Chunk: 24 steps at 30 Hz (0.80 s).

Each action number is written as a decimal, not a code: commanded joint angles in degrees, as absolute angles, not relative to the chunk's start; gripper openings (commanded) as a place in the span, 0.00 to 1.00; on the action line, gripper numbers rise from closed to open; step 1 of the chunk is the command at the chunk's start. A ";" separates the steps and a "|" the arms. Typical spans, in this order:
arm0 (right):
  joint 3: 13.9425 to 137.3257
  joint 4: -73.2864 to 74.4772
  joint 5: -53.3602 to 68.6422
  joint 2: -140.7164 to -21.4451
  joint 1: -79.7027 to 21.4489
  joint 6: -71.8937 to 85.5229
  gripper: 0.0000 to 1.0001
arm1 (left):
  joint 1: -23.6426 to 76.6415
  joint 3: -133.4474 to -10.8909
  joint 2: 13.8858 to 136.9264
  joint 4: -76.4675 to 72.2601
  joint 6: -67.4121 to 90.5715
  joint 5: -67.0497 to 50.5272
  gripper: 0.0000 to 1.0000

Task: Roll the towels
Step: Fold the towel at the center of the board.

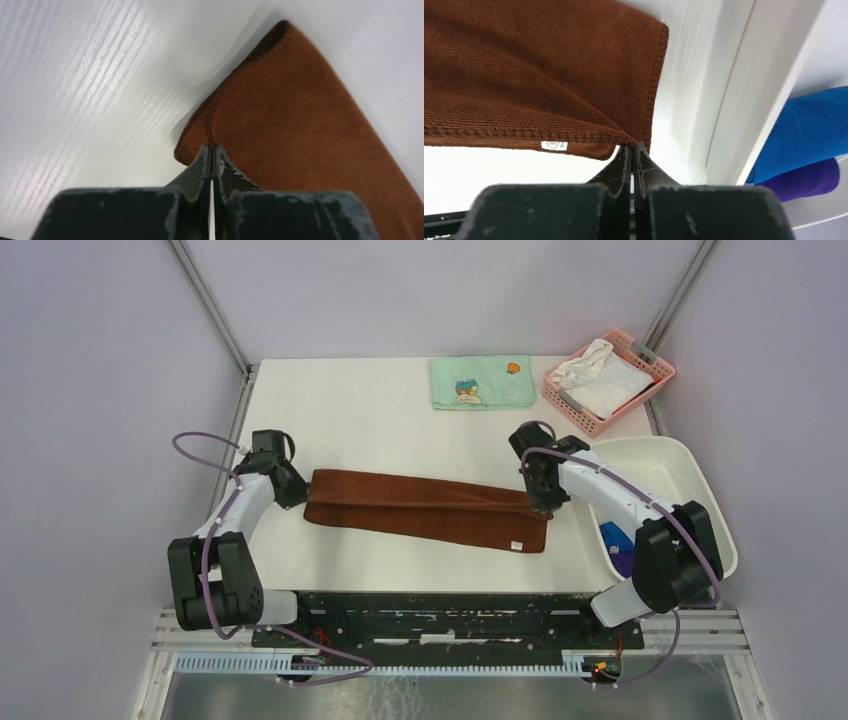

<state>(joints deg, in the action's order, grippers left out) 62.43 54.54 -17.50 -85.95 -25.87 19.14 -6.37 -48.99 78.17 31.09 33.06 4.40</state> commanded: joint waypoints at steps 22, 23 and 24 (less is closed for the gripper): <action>65.95 45.89 -14.69 -104.00 -25.84 22.94 0.00 | -12.11 -52.19 93.73 26.84 35.85 1.61 0.03; 67.15 46.71 -14.81 -104.67 -25.82 22.60 0.00 | -12.35 -52.98 94.03 27.31 35.66 1.55 0.03; 68.18 47.68 -14.80 -104.83 -25.83 22.38 0.00 | -12.46 -53.51 93.82 27.71 35.42 1.73 0.03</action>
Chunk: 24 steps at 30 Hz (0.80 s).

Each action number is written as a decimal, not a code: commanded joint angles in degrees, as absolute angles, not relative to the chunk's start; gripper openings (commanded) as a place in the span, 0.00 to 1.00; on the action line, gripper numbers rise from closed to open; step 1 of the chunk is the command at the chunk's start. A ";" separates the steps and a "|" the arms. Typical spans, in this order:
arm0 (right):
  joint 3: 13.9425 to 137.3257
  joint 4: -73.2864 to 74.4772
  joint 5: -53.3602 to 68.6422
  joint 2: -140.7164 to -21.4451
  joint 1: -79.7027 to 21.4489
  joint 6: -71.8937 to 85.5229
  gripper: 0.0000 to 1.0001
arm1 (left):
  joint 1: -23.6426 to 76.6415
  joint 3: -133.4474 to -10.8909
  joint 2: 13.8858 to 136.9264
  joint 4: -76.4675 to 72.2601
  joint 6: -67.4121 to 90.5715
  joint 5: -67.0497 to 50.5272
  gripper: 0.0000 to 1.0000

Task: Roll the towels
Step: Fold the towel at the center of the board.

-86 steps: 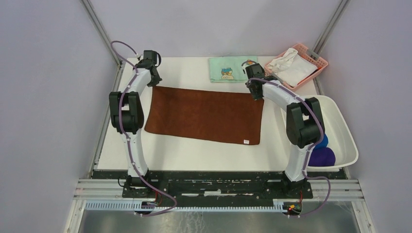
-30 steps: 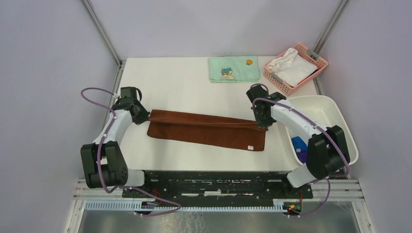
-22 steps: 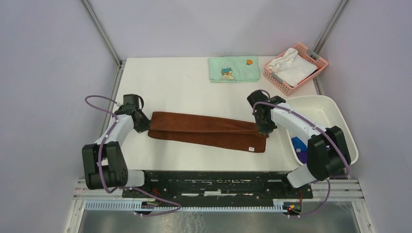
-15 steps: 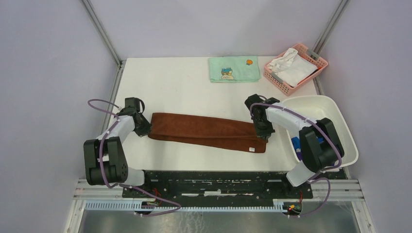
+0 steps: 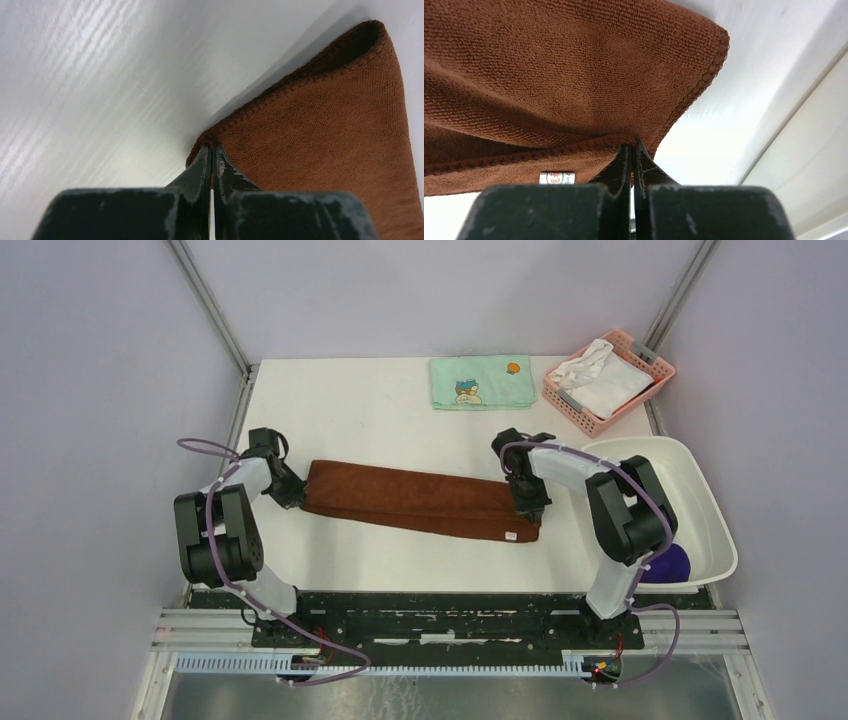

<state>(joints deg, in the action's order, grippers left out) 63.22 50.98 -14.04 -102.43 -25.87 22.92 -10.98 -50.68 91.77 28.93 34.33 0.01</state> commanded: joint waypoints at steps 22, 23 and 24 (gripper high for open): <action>56.89 50.26 -4.46 -91.93 -25.86 22.04 0.07 | -13.24 -47.28 84.54 30.29 32.93 5.44 0.03; 56.48 49.74 -3.97 -92.24 -25.82 22.16 0.07 | -13.19 -47.13 84.76 30.03 33.02 5.06 0.03; 56.25 49.28 -3.55 -92.77 -25.82 22.40 0.07 | -13.18 -47.04 85.10 29.79 33.04 4.83 0.03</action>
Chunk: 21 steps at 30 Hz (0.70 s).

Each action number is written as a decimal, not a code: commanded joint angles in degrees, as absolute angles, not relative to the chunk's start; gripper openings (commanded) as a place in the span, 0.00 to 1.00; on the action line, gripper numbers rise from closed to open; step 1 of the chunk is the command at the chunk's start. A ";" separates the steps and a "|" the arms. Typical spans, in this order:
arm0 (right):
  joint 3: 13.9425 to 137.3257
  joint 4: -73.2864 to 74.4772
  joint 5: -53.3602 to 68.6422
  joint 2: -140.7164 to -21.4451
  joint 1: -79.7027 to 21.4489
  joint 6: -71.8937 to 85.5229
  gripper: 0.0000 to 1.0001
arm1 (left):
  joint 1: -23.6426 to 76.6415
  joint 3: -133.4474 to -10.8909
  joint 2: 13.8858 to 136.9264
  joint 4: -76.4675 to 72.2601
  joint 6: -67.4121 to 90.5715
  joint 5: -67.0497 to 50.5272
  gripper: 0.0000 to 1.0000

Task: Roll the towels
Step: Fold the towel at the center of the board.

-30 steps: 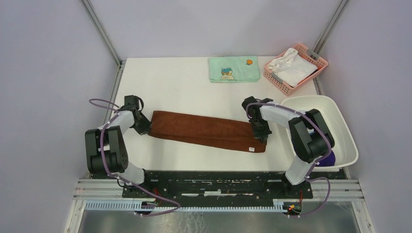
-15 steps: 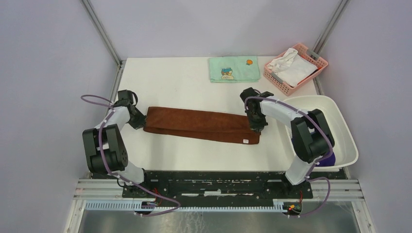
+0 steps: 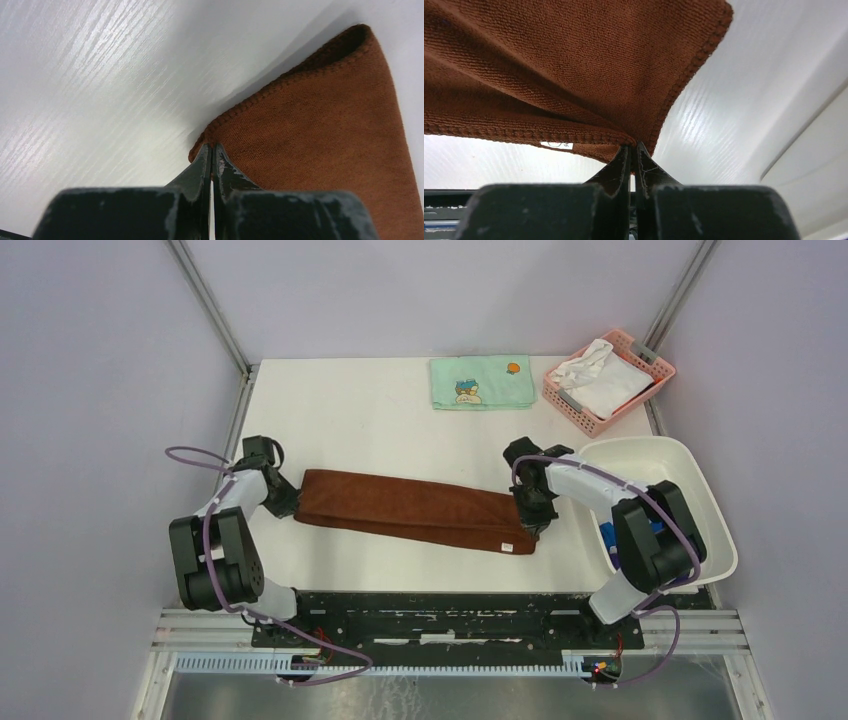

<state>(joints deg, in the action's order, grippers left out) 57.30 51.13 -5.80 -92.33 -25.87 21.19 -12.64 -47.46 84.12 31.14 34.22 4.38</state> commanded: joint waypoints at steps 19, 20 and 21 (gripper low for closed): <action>62.50 56.87 -5.12 -86.63 -25.84 19.91 0.03 | -13.27 -50.78 78.18 34.10 32.31 5.57 0.03; 61.64 56.68 -4.27 -86.17 -25.81 19.93 0.04 | -13.27 -49.79 77.55 33.81 32.48 5.85 0.03; 60.75 56.24 -3.12 -85.98 -25.84 20.22 0.05 | -13.32 -48.67 77.11 33.38 32.66 5.94 0.03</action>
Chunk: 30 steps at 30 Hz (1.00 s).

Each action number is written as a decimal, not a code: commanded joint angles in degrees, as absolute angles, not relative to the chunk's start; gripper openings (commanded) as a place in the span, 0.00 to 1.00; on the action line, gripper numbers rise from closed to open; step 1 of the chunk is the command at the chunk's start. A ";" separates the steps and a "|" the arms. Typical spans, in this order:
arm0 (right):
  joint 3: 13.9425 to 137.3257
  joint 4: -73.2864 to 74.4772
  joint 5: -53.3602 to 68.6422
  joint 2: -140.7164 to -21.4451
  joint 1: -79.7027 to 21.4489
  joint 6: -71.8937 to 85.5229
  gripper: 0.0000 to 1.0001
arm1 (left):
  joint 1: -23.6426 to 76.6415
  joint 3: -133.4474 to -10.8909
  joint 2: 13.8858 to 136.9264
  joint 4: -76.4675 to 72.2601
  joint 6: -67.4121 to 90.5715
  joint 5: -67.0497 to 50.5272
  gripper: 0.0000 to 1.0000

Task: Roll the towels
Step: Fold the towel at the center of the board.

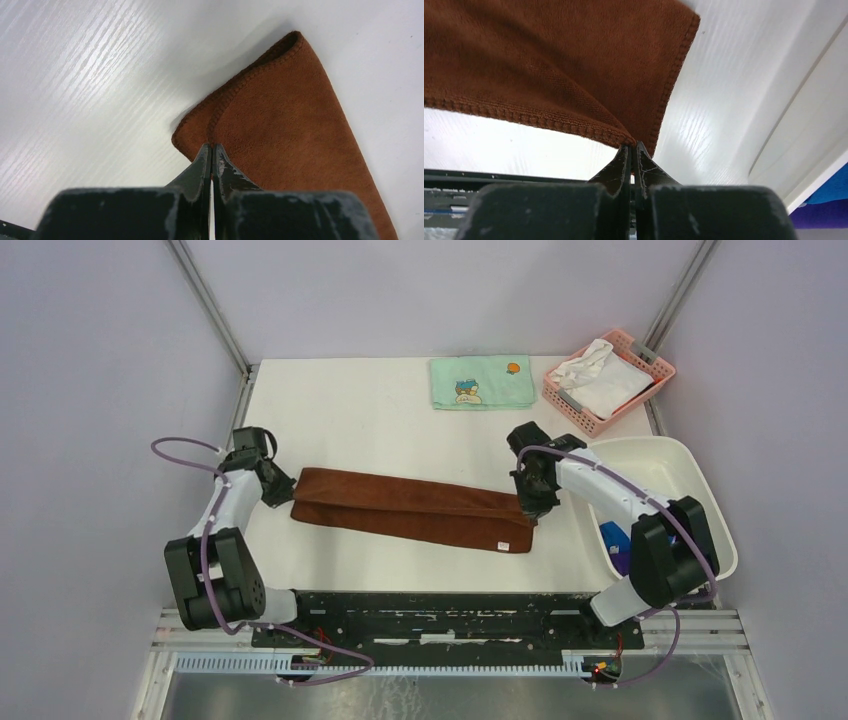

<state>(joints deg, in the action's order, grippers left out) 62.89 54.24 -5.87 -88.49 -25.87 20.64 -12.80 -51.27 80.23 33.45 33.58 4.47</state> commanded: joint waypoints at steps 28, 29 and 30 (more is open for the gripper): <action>60.98 50.43 -0.65 -77.57 -20.69 21.04 0.55 | -6.64 -49.80 66.65 35.73 30.28 8.20 0.53; 60.53 48.43 0.27 -77.98 -19.94 21.52 0.54 | -4.24 -50.03 67.08 35.38 30.63 9.31 0.54; 60.34 46.59 1.43 -78.81 -19.42 21.99 0.53 | -2.07 -50.08 67.84 34.81 31.05 10.15 0.54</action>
<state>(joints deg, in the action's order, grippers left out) 59.77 53.43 0.93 -77.93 -22.26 20.97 -8.54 -47.55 67.64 35.07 32.71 7.62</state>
